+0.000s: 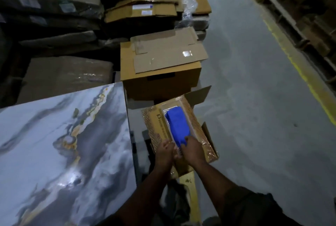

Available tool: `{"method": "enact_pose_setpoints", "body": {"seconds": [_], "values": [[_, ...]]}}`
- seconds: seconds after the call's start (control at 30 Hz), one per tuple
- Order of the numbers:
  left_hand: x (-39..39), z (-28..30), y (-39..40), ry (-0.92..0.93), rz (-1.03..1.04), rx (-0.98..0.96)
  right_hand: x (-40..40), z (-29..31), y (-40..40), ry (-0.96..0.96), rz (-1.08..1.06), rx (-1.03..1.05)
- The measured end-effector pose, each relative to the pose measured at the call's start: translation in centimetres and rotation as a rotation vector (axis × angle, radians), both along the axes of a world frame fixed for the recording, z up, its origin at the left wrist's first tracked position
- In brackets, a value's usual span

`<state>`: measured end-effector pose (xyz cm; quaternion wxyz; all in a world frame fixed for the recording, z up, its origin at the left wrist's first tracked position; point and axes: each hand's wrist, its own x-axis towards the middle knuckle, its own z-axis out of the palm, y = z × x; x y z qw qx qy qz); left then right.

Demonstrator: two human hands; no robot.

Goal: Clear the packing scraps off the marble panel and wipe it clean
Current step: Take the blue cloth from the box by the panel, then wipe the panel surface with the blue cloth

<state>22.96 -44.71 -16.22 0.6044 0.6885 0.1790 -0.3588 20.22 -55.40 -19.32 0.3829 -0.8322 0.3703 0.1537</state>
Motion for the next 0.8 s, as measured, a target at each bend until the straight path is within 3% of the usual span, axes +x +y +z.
{"method": "enact_pose_setpoints", "body": {"seconds": [0.23, 0.4, 0.57, 0.8], "values": [[3.0, -3.9, -2.7, 0.045, 0.171, 0.01, 6.3, -7.7, -2.2, 0.15, 0.505, -0.22], [3.5, -5.0, -2.6, 0.077, 0.221, 0.011, 6.9, -9.7, -2.9, 0.134, 0.63, -0.362], [3.1, -2.8, -1.8, 0.094, 0.248, -0.012, 7.1, -6.5, -3.5, -0.013, 0.427, -0.389], [2.8, 4.4, -0.1, -0.011, 0.237, -0.09, 5.4, 4.3, -0.2, -0.374, 0.124, -0.385]]}}
